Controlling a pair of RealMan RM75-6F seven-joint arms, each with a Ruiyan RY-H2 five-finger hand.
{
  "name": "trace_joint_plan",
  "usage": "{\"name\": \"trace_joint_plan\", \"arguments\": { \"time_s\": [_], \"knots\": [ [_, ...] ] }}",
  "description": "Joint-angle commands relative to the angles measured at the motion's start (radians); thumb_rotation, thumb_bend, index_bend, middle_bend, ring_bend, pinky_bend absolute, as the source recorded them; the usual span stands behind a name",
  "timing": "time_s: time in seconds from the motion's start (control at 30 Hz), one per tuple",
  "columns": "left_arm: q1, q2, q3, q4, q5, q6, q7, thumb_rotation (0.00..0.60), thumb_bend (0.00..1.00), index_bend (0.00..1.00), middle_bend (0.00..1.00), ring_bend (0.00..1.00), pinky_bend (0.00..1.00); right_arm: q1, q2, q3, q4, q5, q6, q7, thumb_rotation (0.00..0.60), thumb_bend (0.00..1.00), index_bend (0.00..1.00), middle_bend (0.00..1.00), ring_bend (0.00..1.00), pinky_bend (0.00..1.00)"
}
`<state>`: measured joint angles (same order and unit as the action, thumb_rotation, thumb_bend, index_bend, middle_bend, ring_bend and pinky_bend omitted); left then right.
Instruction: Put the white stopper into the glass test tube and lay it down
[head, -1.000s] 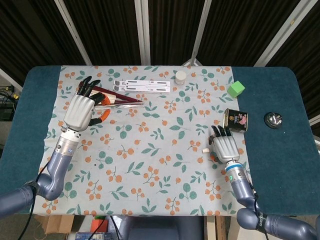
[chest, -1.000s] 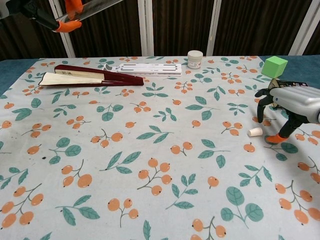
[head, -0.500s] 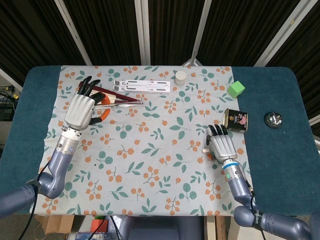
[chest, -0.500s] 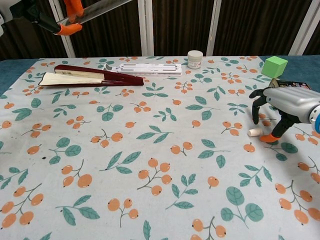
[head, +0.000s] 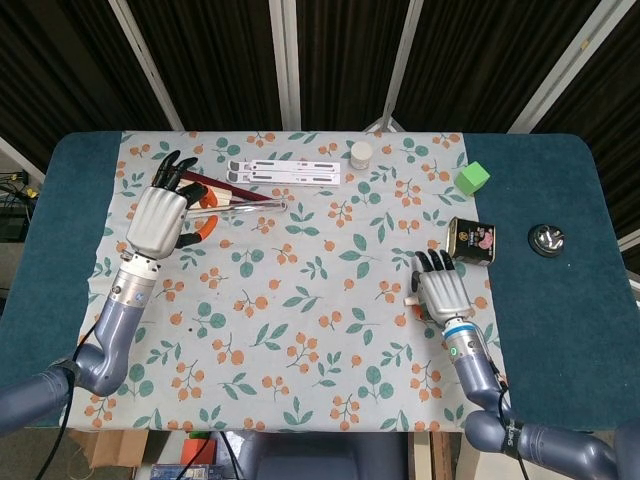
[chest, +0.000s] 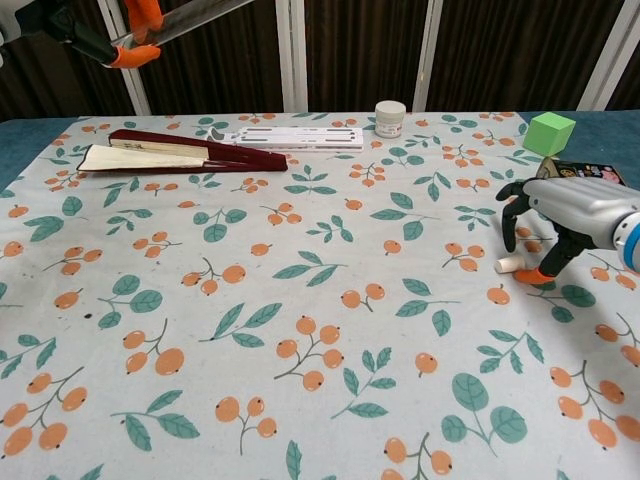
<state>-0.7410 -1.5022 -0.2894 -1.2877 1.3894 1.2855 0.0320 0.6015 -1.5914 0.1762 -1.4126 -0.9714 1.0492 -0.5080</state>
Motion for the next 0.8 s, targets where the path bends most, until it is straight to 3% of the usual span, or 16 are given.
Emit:
{"name": "trace_joint_plan", "arguments": {
  "time_s": [0.03,0.6,0.8],
  "knots": [
    [0.000,-0.001,0.000,0.000,0.000,0.001,0.000,0.600,0.60,0.62,0.64,0.13,0.00,0.002,-0.001,-0.001,-0.001,-0.002,0.000,-0.002,0.600,0.30,0.53,0.13,0.00,0.00],
    [0.002,0.003,-0.004,-0.004,-0.002,0.005,-0.003,0.600,0.60,0.62,0.64,0.13,0.00,0.011,-0.005,-0.003,0.000,0.018,-0.003,-0.021,0.600,0.37,0.54,0.13,0.00,0.00],
    [0.004,0.006,-0.003,-0.007,0.000,0.007,-0.003,0.600,0.60,0.62,0.64,0.13,0.00,0.010,-0.004,-0.005,-0.005,0.021,0.000,-0.022,0.600,0.40,0.59,0.14,0.00,0.00]
  ]
}}
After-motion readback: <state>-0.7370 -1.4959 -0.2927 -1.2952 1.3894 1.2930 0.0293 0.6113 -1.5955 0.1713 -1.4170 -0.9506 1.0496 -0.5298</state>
